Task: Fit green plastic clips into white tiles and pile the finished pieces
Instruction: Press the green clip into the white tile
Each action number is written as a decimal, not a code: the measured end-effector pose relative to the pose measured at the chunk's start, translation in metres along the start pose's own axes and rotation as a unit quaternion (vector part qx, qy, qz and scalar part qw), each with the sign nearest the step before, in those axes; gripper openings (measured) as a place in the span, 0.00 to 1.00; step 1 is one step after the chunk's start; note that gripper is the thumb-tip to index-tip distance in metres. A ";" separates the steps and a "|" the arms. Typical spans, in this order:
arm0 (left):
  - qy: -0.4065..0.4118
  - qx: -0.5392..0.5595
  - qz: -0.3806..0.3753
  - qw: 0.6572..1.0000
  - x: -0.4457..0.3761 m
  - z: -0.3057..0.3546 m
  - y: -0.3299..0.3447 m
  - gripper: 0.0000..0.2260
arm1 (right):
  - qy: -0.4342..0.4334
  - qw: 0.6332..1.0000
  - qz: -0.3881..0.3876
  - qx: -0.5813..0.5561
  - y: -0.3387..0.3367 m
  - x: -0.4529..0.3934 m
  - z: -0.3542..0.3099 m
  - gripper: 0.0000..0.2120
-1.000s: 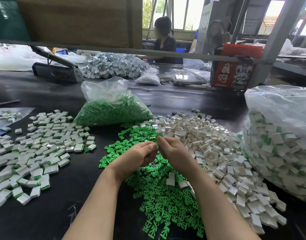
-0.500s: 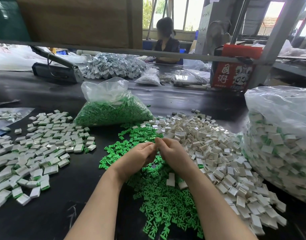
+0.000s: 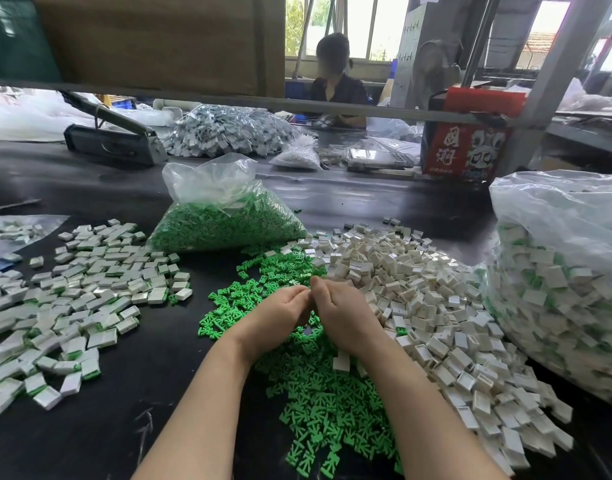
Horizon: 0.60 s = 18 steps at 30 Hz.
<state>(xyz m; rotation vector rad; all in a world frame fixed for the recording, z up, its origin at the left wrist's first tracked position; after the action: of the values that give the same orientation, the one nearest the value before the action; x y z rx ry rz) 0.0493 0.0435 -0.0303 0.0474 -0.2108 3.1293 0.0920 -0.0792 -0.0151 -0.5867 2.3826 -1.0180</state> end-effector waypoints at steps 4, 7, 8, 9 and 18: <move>0.012 -0.055 0.007 0.998 -0.004 -0.003 0.003 0.13 | 0.009 1.000 -0.003 0.025 0.003 0.001 0.001 0.22; 0.021 -0.090 0.024 0.995 -0.007 -0.005 0.007 0.15 | 0.025 0.999 0.008 0.021 0.004 0.001 0.004 0.23; 0.023 -0.098 0.031 0.994 -0.008 -0.005 0.010 0.15 | 0.032 0.999 0.010 0.020 0.004 0.001 0.005 0.23; 0.026 -0.107 0.037 0.993 -0.008 -0.005 0.012 0.15 | 0.036 0.999 0.013 0.020 0.004 0.001 0.006 0.23; 0.056 -0.163 0.089 0.981 -0.010 -0.007 0.021 0.14 | 0.049 0.998 0.023 0.027 0.002 -0.001 0.012 0.23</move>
<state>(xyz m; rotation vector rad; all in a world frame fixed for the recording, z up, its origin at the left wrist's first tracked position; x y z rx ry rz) 0.0586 0.0232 -0.0402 -0.1583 -0.7602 3.2100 0.0996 -0.0837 -0.0232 -0.4710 2.4327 -1.1105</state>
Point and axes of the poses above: each hand's wrist, its own x-axis away from the middle knuckle, its own y-axis out of the palm, z = x × y, the point moved 2 cm from there along -x, towards the middle knuckle, and after that the axes turned 3 degrees about x, right-handed, at the moved point
